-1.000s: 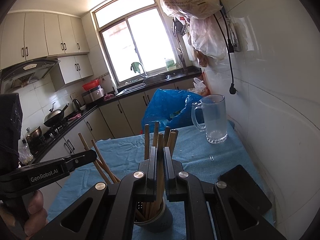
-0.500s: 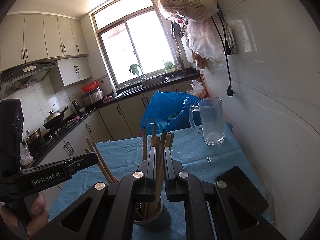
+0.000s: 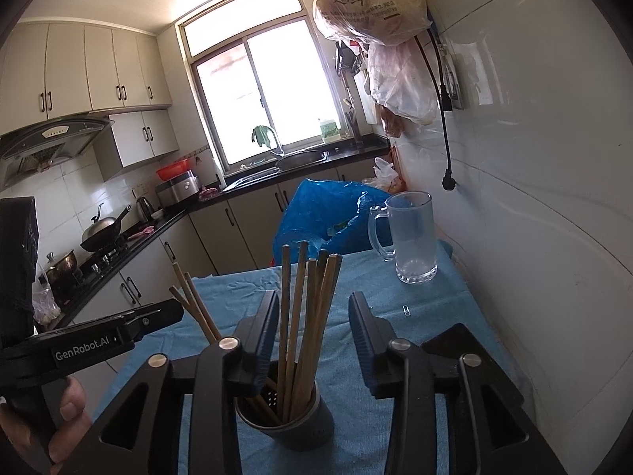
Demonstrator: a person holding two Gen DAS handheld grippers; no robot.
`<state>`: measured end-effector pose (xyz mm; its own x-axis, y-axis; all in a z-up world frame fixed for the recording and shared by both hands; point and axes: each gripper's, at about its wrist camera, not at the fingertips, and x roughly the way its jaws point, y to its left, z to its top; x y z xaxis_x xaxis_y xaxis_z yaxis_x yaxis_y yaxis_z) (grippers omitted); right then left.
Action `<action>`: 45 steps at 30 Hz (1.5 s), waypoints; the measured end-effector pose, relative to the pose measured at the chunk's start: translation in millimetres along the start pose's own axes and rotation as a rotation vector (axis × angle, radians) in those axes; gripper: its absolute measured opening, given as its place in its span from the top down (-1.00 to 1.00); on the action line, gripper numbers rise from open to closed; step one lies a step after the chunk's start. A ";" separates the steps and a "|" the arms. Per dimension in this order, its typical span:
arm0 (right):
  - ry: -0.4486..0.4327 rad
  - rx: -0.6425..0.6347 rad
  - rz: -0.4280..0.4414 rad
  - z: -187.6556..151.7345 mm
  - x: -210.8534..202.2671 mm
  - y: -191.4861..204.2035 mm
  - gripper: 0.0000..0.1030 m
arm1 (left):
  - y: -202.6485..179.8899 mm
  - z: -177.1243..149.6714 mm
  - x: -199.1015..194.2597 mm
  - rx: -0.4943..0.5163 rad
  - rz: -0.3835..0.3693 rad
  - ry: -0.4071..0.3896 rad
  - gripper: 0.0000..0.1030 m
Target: Organize utensils
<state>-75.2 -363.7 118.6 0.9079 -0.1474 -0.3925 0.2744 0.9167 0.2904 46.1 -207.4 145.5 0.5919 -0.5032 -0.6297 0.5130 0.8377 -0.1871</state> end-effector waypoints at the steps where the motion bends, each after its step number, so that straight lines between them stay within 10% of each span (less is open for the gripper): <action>1: 0.003 0.000 -0.002 -0.7 0.2 0.2 0.02 | 1.2 -0.7 -0.8 -0.003 0.005 -0.001 0.18; 19: 0.040 -0.028 -0.115 -17.7 -13.8 2.9 -0.94 | 39.1 -43.1 -27.6 -0.049 0.264 -0.037 -0.86; 32: 0.030 -0.142 -0.255 -55.6 -68.9 37.2 -0.99 | 46.1 -111.9 -85.2 0.087 0.511 -0.096 -0.89; 45: 0.104 -0.127 -0.307 -126.9 -131.2 55.9 -0.99 | 47.3 -184.4 -154.1 0.063 0.447 -0.087 -0.89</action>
<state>-219.2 -246.0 75.7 0.7502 -0.3904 -0.5337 0.4816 0.8756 0.0365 -135.4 -51.1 94.6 0.8126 -0.1132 -0.5717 0.2303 0.9635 0.1366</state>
